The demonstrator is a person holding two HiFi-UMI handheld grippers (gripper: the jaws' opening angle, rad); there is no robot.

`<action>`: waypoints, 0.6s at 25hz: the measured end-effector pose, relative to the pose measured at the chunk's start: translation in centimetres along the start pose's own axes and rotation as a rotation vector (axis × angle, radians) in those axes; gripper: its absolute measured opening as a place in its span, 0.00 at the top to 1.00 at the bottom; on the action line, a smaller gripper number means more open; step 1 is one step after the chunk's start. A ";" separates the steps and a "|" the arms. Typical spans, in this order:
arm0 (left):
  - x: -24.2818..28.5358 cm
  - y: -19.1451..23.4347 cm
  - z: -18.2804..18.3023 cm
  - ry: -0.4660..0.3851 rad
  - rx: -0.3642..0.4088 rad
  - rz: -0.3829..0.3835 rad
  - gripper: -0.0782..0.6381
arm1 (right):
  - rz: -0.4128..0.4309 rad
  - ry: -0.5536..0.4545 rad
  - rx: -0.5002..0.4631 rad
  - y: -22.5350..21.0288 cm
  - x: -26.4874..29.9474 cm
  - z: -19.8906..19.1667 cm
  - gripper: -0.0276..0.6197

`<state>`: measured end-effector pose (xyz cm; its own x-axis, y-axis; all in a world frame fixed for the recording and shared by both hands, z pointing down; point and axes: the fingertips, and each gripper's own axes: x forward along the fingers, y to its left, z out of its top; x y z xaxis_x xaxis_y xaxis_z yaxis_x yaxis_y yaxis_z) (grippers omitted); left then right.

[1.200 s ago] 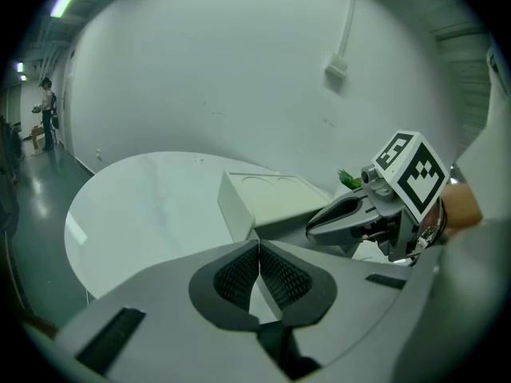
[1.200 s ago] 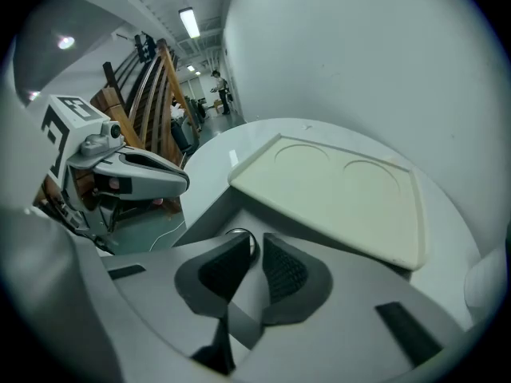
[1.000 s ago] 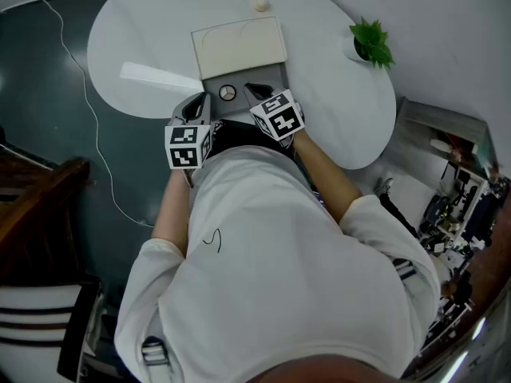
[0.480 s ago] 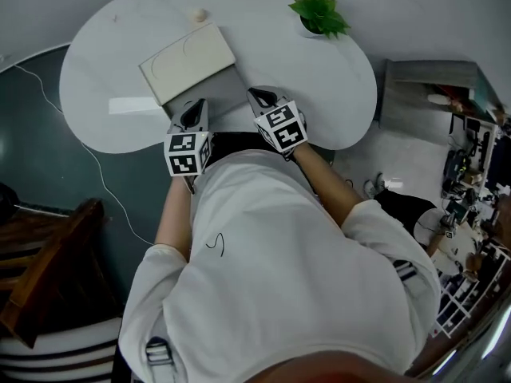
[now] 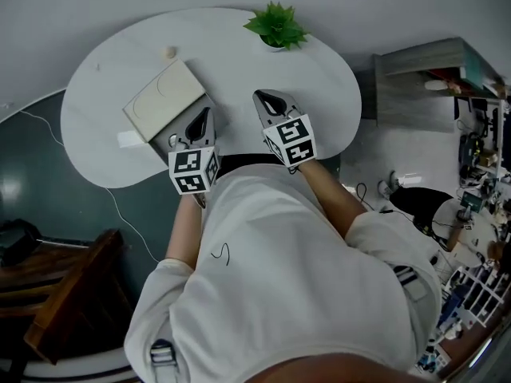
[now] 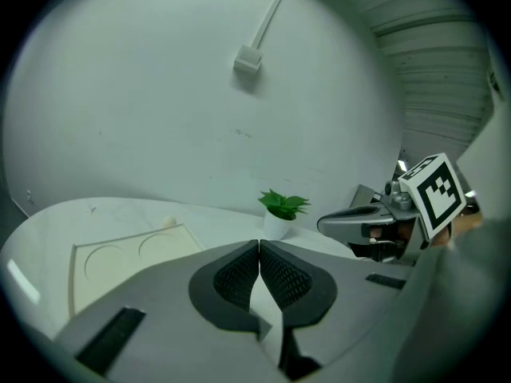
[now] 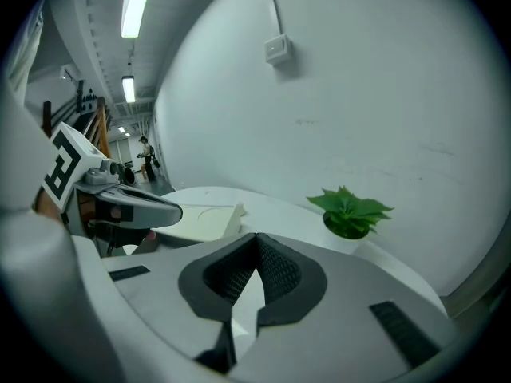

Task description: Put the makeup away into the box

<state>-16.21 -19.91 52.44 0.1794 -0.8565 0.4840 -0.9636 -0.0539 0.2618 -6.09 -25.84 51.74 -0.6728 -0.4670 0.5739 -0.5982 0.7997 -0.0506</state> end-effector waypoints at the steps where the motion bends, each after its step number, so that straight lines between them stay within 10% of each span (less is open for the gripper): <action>1: 0.1 -0.7 1.2 -0.020 0.012 -0.003 0.86 | -0.008 -0.024 0.001 -0.7 -0.7 0.9 0.96; 15: -2.5 -7.5 15.8 -0.346 0.195 -0.009 0.86 | -0.111 -0.376 -0.051 -4.1 -10.1 13.3 0.96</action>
<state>-12.57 -25.45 36.06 0.1428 -0.9761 0.1638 -0.9878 -0.1302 0.0853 -2.60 -29.44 35.31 -0.7235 -0.6494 0.2340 -0.6600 0.7502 0.0412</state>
